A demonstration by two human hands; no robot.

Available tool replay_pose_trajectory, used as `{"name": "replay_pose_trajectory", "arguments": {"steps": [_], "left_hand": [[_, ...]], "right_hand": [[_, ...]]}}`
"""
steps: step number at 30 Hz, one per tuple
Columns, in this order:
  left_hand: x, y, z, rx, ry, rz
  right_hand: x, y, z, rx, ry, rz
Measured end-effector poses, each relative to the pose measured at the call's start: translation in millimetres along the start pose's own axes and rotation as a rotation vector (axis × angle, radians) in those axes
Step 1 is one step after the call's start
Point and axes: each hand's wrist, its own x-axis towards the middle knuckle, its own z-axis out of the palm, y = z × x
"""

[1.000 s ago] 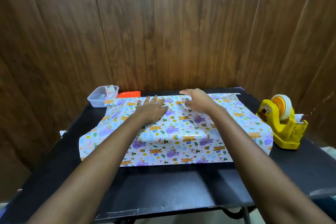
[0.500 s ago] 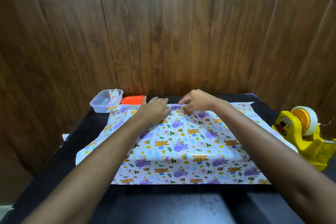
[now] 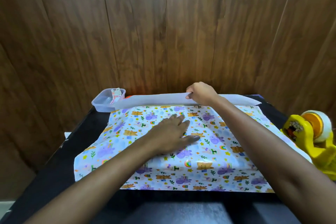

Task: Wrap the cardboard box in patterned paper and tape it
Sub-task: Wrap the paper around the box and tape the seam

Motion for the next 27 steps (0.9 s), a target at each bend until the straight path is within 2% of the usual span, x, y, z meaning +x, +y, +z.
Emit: {"name": "replay_pose_trajectory", "arguments": {"steps": [3, 5, 9, 27], "left_hand": [[18.7, -5.9, -8.3, -0.041, 0.065, -0.067], [42.4, -14.4, -13.2, 0.026, 0.117, -0.124], [76.3, -27.1, -6.7, 0.092, 0.058, -0.175], [73.4, -20.0, -7.1, 0.046, 0.151, -0.110]], "right_hand": [[2.0, 2.4, 3.0, 0.020, -0.004, 0.008], [4.0, 4.4, 6.1, 0.040, 0.010, 0.012], [10.4, 6.0, 7.9, 0.057, 0.014, 0.006], [46.1, 17.8, 18.4, 0.001, 0.062, 0.040]]}}
